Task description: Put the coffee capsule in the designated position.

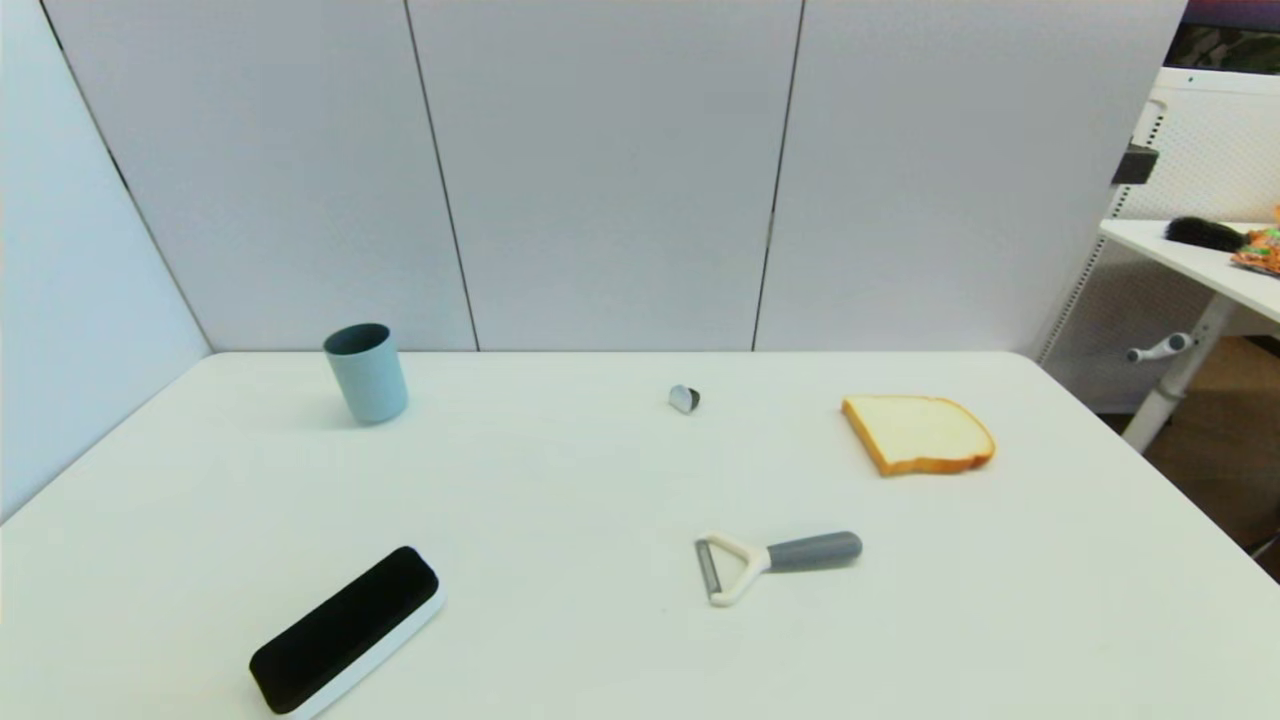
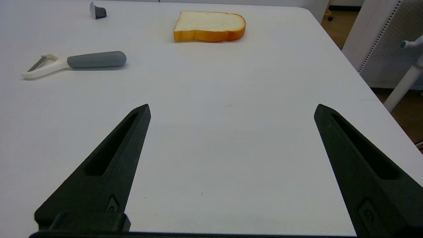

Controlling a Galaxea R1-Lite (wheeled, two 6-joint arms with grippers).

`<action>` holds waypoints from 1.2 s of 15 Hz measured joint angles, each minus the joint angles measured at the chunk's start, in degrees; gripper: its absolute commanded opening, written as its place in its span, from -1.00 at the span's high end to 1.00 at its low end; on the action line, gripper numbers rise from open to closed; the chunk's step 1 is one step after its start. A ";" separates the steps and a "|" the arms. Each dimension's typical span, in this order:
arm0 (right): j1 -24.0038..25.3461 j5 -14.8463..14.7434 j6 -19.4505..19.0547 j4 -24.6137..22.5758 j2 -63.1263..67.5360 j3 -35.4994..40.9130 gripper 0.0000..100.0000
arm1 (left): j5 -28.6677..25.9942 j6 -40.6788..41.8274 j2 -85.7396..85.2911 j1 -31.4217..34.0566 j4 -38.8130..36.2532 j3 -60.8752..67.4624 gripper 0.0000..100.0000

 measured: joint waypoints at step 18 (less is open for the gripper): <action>0.00 0.00 0.06 -0.05 0.00 0.00 -1.00 | -10.30 11.36 17.70 -1.04 2.71 -16.31 -1.00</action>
